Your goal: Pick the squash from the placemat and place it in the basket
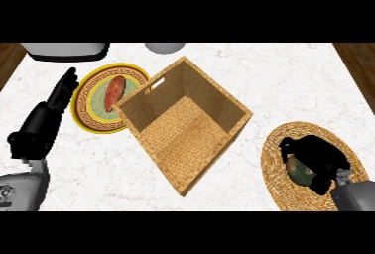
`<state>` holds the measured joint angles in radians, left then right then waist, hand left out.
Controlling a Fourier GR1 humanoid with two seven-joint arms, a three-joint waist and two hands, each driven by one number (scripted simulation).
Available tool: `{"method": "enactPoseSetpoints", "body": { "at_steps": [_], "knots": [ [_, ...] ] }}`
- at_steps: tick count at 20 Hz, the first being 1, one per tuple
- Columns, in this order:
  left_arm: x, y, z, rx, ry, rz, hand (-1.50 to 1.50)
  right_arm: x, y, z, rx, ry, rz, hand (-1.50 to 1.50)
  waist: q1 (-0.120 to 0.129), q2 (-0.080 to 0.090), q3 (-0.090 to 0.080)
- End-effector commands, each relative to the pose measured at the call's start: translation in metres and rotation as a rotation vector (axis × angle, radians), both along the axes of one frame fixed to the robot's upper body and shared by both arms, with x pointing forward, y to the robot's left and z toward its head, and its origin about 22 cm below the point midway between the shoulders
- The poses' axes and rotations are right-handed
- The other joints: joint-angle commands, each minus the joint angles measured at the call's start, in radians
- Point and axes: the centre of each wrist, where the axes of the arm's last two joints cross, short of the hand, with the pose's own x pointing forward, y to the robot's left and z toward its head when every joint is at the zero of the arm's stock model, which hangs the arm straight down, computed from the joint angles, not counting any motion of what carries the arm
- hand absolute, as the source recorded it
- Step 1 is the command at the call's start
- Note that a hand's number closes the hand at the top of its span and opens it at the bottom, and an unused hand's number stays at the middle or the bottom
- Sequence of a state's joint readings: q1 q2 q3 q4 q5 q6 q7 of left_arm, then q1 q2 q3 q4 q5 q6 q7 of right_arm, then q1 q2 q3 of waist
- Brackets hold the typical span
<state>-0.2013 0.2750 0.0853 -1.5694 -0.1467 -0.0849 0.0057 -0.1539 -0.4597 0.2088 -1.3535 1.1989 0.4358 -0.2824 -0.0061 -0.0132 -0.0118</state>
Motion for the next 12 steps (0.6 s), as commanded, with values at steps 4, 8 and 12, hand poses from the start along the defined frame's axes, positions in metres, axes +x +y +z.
{"method": "enactPoseSetpoints", "body": {
  "at_steps": [4, 8, 12],
  "knots": [
    [-0.013, 0.029, -0.006, 0.010, 0.032, 0.130, 0.00, -0.058, -0.046, -0.039, -0.050, -0.021, -0.731, 1.50, -0.160, -0.024, 0.008],
    [-0.015, 0.029, -0.001, 0.014, 0.028, 0.119, 0.00, -0.084, -0.022, -0.033, -0.054, -0.219, -0.970, 1.50, -0.124, -0.018, 0.007],
    [-0.026, 0.037, -0.017, 0.004, 0.046, 0.091, 0.00, -0.111, 0.002, 0.005, -0.009, -0.450, -1.101, 1.50, -0.094, -0.012, 0.004]
  ]
}}
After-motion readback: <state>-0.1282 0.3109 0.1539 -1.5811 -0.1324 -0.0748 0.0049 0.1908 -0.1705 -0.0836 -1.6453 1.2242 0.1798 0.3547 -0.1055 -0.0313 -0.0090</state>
